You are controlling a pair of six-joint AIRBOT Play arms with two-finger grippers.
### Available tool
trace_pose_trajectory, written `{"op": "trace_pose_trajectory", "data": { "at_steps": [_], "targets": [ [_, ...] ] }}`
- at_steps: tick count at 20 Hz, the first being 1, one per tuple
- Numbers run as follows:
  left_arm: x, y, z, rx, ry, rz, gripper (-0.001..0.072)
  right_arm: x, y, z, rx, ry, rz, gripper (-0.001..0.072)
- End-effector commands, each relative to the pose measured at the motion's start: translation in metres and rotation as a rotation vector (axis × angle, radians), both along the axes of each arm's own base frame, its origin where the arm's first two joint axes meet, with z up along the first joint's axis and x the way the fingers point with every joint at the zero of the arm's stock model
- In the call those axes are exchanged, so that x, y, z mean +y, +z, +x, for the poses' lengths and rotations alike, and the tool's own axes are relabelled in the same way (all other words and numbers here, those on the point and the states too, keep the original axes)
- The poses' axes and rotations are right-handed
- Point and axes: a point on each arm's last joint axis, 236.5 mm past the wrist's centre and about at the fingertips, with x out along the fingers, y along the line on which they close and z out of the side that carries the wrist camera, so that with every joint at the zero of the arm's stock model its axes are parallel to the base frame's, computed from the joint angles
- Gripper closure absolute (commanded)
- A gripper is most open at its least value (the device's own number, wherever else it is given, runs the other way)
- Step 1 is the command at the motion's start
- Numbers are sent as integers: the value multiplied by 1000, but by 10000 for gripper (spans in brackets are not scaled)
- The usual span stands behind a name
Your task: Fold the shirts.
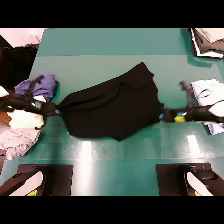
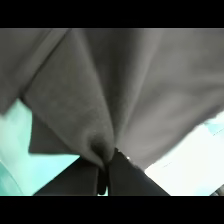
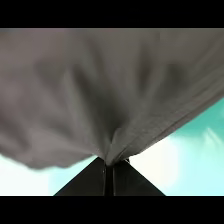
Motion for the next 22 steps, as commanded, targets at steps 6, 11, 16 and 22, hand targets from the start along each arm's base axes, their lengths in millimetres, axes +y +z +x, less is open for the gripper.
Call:
{"op": "trace_pose_trajectory", "data": {
  "at_steps": [6, 11, 16, 22],
  "targets": [
    [-5, 320, -9, -788, 50, 77, 675, -100, 342, -6, -862, -338, -227, 698],
    [-37, 465, -99, -1218, 27, 5, 675, -98, 463, -62, -1156, -410, -403, 698],
    [-65, 440, -116, -1091, -86, -118, 675, -86, 490, -70, -1184, -349, -449, 699],
    [-52, 282, -41, -552, -54, -181, 675, -122, 370, 5, -724, -319, -268, 699]
  ]
}}
